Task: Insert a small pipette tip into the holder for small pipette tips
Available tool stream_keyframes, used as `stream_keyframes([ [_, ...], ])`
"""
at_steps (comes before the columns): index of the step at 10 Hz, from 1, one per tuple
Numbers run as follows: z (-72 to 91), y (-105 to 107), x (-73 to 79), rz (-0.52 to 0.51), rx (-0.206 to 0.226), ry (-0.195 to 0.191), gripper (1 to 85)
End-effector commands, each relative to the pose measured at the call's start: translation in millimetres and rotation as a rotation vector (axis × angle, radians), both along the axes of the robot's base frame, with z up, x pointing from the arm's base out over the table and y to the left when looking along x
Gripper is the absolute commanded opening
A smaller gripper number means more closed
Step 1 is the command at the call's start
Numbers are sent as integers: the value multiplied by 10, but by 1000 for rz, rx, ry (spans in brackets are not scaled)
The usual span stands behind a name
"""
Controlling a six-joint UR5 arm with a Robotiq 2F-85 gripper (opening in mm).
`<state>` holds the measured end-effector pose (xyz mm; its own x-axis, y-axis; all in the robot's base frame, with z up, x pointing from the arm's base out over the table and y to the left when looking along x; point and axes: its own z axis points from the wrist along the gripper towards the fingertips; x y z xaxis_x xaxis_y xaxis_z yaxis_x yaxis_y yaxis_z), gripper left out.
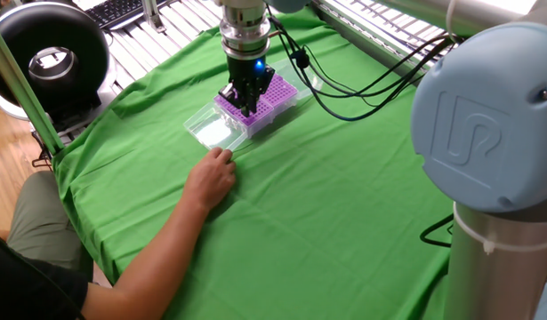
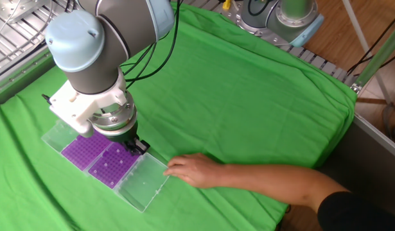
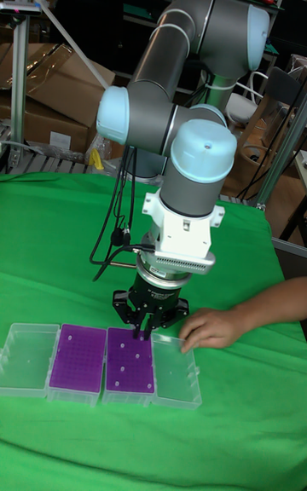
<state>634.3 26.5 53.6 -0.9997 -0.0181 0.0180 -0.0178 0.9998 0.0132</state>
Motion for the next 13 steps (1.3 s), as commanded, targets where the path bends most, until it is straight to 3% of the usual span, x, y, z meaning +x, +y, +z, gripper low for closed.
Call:
stream_keyframes([
  [1,-9,23,4,-13,8,-7,217],
  [13,-55,39,48,-24,14,-22,187],
])
